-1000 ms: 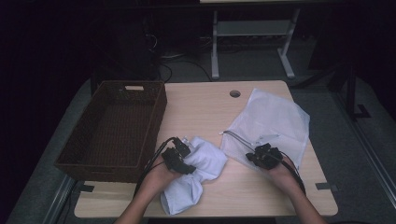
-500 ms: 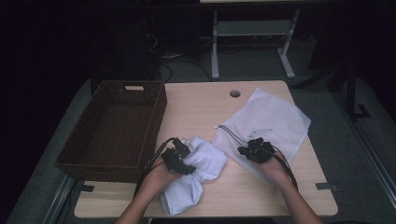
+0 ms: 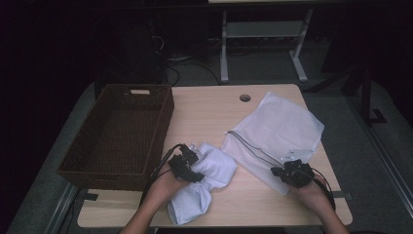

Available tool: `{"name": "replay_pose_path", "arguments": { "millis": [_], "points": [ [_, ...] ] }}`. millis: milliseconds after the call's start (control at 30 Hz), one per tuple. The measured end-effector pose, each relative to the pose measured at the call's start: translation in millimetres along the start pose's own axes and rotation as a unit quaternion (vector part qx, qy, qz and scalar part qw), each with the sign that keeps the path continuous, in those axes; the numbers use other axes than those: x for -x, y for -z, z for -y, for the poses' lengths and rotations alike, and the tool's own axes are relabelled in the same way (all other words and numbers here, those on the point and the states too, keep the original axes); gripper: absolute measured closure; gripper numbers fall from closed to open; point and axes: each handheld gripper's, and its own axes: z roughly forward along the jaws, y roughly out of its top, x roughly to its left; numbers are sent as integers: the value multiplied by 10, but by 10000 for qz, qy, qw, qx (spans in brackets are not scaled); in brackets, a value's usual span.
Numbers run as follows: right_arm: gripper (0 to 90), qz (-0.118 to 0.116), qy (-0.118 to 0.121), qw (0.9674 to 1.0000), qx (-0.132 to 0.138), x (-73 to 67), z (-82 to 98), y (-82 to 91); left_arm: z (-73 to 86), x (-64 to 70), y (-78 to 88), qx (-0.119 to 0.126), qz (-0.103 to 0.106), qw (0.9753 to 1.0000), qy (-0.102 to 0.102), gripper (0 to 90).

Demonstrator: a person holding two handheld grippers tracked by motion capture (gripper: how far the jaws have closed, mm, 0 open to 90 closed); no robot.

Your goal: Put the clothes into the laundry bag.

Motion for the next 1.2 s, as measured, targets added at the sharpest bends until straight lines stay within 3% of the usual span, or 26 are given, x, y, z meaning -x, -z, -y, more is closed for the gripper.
{"name": "replay_pose_path", "arguments": {
  "millis": [133,400,800,867,933,1200],
  "points": [
    [900,61,164,9997,-192,-36,-40,-94,4,-7,0,6,15,10000,-14,612],
    [900,-64,322,9994,-131,-143,-104,-172,3,-7,0,0,16,10000,-9,612],
    [894,-530,777,9955,-118,-420,-212,-266,6,-15,-3,14,52,10000,27,612],
    [865,-694,626,9956,16,-394,-214,-235,6,-14,-2,8,47,10000,27,612],
    [833,-691,488,9962,185,-351,-218,-181,6,-16,-2,9,54,10000,27,612],
    [612,-411,60,9975,565,-158,-262,-52,6,-20,-4,8,76,10000,33,612]
  ]
}}
